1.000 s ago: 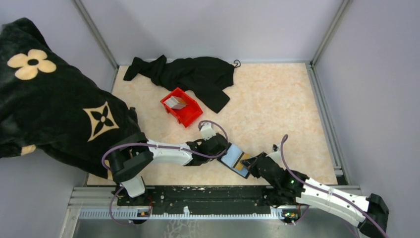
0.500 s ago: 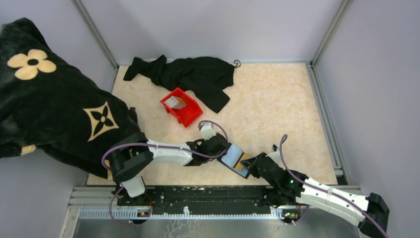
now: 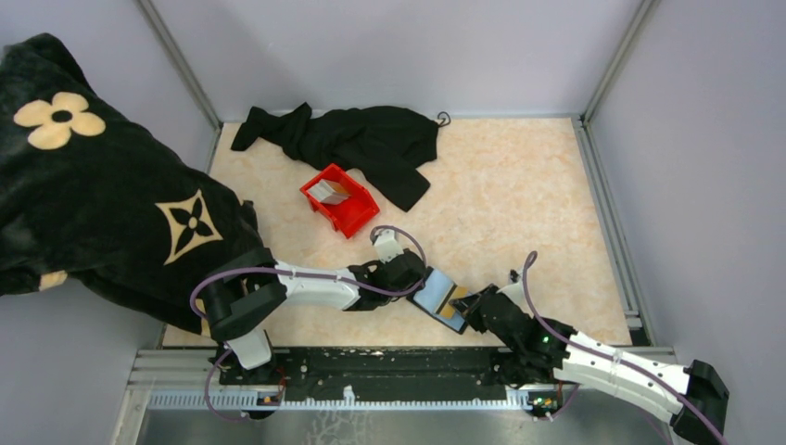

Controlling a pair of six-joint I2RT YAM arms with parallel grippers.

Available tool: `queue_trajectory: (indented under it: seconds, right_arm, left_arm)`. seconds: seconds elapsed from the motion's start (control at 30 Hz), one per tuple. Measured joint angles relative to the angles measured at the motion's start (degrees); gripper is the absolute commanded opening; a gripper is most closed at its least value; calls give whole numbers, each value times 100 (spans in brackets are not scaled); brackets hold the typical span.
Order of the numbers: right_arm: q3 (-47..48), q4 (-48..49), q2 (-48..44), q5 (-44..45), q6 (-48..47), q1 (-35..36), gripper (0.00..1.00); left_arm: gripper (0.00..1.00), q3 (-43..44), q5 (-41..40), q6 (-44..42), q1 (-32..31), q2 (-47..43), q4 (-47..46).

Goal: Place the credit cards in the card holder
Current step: Insert the credit card into the card holder.

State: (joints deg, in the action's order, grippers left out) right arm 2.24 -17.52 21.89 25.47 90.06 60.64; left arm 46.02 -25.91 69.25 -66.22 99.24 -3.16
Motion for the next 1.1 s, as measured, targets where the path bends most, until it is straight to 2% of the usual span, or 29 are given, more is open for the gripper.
queue_trajectory:
  seconds: [1.1]
  right_arm:
    - [-46,352,354,-4,-46,0,0]
  left_arm:
    - [44,-129,4,109,7,-37,-168]
